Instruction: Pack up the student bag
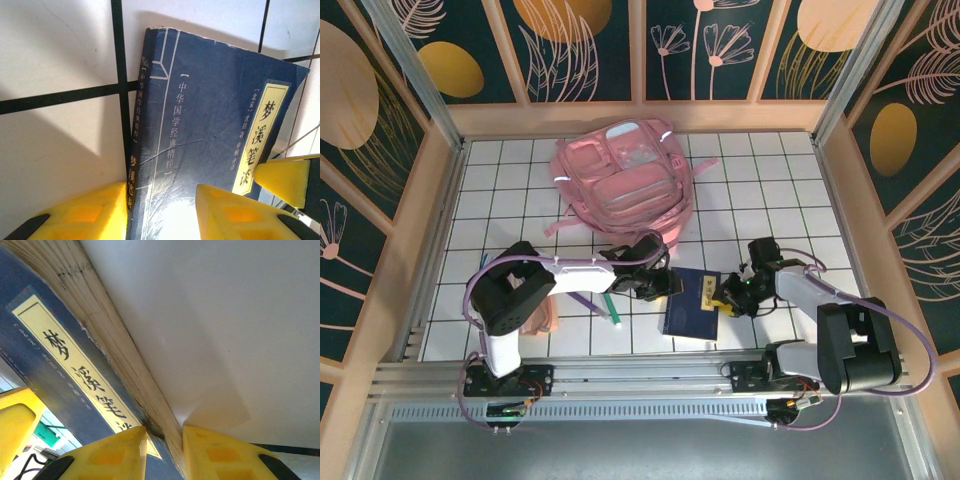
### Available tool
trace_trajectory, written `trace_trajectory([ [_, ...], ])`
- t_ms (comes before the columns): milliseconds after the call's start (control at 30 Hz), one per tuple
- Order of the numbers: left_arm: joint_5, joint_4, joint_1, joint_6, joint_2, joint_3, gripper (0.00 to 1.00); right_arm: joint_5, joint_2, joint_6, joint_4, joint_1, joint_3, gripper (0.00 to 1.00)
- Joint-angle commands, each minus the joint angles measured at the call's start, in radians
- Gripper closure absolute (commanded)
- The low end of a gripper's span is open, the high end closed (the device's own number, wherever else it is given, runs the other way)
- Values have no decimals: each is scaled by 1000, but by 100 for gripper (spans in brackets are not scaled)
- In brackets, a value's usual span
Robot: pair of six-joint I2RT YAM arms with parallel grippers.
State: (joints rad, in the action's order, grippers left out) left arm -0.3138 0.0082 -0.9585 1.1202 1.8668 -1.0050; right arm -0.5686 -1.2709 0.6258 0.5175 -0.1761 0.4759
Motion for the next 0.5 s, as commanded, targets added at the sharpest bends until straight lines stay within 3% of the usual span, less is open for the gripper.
trace_trajectory([
  [0,-147,169,-28,21,-59,-9,63,-44,-25,-24,-48,-15,-2,75],
  [467,-184,238,-27,28,-96,45,76,-49,-30,-37,-52,-16,-2,79],
])
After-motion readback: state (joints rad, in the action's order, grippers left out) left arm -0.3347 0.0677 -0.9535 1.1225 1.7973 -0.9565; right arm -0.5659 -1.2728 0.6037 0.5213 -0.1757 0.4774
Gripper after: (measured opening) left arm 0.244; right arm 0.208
